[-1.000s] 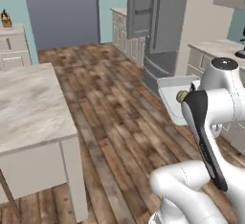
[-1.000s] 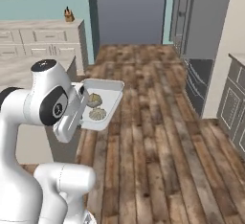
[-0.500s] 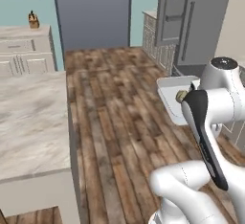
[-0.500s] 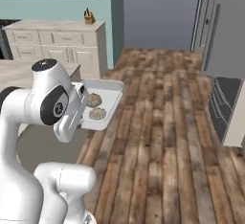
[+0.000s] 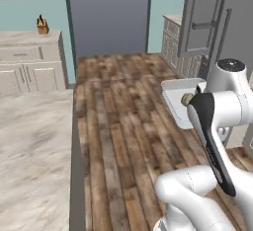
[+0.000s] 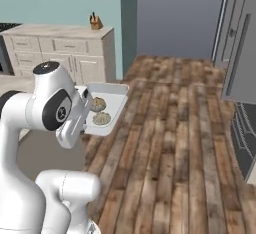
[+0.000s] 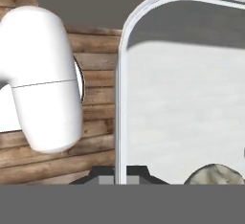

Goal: Place two dumplings into each of the tupperware containers and then place the containers in the fridge.

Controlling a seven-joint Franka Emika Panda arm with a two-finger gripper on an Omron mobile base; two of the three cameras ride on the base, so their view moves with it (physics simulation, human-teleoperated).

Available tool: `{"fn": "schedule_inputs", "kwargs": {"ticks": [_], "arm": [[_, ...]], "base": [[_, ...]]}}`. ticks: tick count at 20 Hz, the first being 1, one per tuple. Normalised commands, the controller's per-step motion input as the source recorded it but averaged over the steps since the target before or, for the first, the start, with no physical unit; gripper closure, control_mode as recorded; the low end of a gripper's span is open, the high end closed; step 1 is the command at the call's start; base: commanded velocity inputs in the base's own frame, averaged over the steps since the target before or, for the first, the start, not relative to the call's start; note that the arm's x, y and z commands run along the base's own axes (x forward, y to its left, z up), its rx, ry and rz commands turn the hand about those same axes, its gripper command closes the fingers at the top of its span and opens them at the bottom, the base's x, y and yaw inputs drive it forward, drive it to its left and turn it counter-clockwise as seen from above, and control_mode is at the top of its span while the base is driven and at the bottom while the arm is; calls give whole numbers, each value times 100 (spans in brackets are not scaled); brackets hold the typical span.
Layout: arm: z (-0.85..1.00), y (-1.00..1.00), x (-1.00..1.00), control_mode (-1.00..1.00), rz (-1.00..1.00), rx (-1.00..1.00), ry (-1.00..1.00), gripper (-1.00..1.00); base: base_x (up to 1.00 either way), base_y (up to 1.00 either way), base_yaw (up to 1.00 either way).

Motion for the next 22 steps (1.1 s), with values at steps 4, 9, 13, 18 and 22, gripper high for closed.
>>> {"fn": "schedule_inputs", "kwargs": {"ticks": [4, 9, 13, 18, 22], "arm": [[0, 0, 0, 100, 0, 0, 0, 100], [0, 0, 0, 100, 0, 0, 0, 100], [0, 0, 0, 100, 0, 0, 0, 100], [0, 0, 0, 100, 0, 0, 0, 100], [0, 0, 0, 100, 0, 0, 0, 100]], "base": [[100, -52, 1], [100, -17, -10], [100, 0, -18], [99, 1, -39], [70, 31, -63]]}}
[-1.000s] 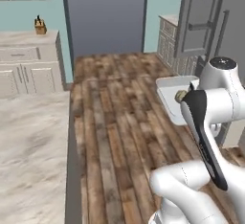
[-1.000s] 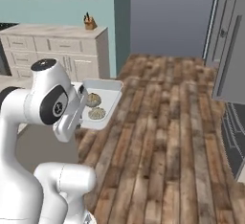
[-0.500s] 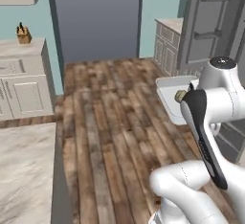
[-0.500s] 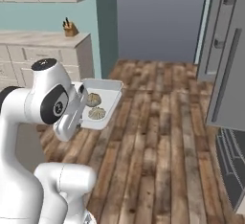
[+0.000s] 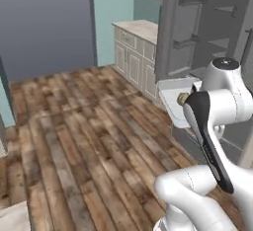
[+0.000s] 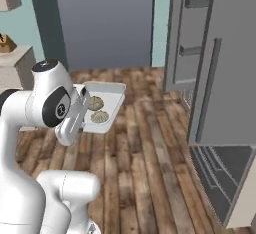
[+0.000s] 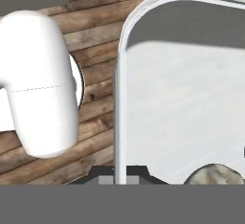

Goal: Place two dumplings into each of the tupperware containers and then place the containers in the fridge.

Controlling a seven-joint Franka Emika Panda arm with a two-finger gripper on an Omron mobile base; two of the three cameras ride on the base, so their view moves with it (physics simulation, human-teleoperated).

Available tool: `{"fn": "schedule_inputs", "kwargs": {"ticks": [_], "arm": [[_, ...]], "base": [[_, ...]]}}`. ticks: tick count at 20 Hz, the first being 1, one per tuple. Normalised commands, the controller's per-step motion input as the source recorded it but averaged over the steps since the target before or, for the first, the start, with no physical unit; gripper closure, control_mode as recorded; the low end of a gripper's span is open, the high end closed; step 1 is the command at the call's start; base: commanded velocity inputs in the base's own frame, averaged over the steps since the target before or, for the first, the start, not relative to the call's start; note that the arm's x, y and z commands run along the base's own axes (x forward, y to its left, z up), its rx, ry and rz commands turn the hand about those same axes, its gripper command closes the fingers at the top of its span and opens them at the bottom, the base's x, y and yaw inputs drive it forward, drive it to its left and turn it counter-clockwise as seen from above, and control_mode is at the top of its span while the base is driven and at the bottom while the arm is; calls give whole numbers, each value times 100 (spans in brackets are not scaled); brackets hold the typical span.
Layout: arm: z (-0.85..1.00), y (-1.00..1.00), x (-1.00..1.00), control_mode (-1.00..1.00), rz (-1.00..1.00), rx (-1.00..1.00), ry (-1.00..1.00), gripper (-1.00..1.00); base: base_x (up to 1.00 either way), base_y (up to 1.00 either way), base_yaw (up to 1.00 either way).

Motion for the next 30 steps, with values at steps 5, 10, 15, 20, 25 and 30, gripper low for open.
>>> {"fn": "schedule_inputs", "kwargs": {"ticks": [5, 10, 15, 20, 25, 30], "arm": [[0, 0, 0, 100, 0, 0, 0, 100], [0, 0, 0, 100, 0, 0, 0, 100], [0, 0, 0, 100, 0, 0, 0, 100], [0, 0, 0, 100, 0, 0, 0, 100], [0, 0, 0, 100, 0, 0, 0, 100], [0, 0, 0, 100, 0, 0, 0, 100]], "base": [[61, 49, -68], [73, 82, -64], [68, 88, -65], [47, 90, -64], [33, 82, -67], [46, 67, -59]]}}
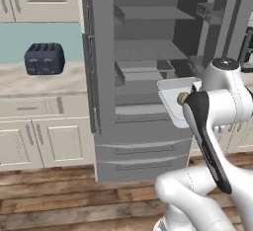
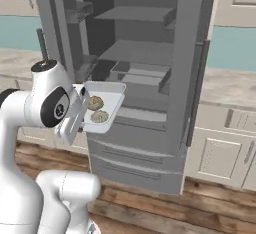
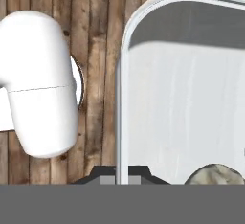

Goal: Place two dumplings into each of the tupperware containers and then place the containers in the fridge.

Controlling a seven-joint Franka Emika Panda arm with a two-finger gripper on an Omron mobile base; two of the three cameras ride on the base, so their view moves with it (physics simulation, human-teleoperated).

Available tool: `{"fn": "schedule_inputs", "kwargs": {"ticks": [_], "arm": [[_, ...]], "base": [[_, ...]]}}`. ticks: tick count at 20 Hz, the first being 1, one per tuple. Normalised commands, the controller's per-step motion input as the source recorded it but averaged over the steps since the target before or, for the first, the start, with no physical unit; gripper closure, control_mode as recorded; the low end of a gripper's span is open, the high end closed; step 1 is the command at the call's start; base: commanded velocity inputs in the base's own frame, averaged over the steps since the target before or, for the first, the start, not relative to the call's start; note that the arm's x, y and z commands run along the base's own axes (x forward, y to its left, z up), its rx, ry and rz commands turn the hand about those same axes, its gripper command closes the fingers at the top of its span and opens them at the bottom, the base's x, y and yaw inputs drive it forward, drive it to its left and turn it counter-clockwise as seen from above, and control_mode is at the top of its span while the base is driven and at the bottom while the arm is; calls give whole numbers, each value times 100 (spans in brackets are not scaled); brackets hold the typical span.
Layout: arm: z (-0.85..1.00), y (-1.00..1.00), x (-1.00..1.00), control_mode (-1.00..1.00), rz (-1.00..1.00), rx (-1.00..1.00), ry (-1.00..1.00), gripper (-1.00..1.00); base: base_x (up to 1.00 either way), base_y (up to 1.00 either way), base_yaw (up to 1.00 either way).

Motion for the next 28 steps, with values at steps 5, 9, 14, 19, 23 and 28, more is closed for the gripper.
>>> {"fn": "schedule_inputs", "kwargs": {"ticks": [5, 9, 14, 19, 23, 28], "arm": [[0, 0, 0, 100, 0, 0, 0, 100], [0, 0, 0, 100, 0, 0, 0, 100], [0, 0, 0, 100, 0, 0, 0, 100], [0, 0, 0, 100, 0, 0, 0, 100], [0, 0, 0, 100, 0, 0, 0, 100], [0, 0, 0, 100, 0, 0, 0, 100]], "base": [[56, 15, -34], [68, -2, -3], [91, 0, 1], [81, 0, 0], [62, 0, 0], [47, 0, 0]]}}
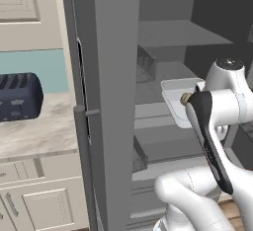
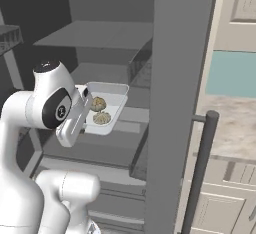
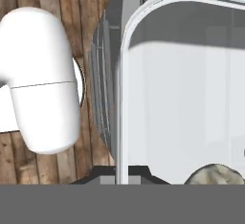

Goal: Place two dumplings into each of the tupperware containers and then place the containers in the fridge.

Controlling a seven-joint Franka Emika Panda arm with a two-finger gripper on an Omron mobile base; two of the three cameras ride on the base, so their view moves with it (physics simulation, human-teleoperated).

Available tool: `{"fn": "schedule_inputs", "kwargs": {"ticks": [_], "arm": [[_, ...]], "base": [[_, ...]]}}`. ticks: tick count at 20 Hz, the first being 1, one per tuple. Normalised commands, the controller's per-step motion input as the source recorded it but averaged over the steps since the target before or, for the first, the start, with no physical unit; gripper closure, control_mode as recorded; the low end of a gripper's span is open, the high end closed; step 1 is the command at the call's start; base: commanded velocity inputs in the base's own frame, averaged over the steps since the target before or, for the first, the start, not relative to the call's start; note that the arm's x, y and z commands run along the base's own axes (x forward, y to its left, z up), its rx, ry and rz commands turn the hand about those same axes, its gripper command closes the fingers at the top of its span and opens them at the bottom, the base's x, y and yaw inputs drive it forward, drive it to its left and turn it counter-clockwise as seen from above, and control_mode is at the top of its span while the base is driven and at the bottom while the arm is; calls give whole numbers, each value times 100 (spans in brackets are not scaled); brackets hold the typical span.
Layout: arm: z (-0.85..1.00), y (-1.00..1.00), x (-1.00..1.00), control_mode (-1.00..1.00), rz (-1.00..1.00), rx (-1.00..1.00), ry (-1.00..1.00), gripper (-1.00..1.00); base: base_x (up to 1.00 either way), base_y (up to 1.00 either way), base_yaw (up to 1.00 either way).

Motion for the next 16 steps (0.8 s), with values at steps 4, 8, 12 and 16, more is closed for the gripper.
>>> {"fn": "schedule_inputs", "kwargs": {"ticks": [4, 8, 12, 16], "arm": [[0, 0, 0, 100, 0, 0, 0, 100], [0, 0, 0, 100, 0, 0, 0, 100], [0, 0, 0, 100, 0, 0, 0, 100], [-29, 0, 83, -100, 2, 0, -15, 100]], "base": [[29, 0, 0], [33, 3, 0], [34, 0, 0], [0, 0, 0]]}}
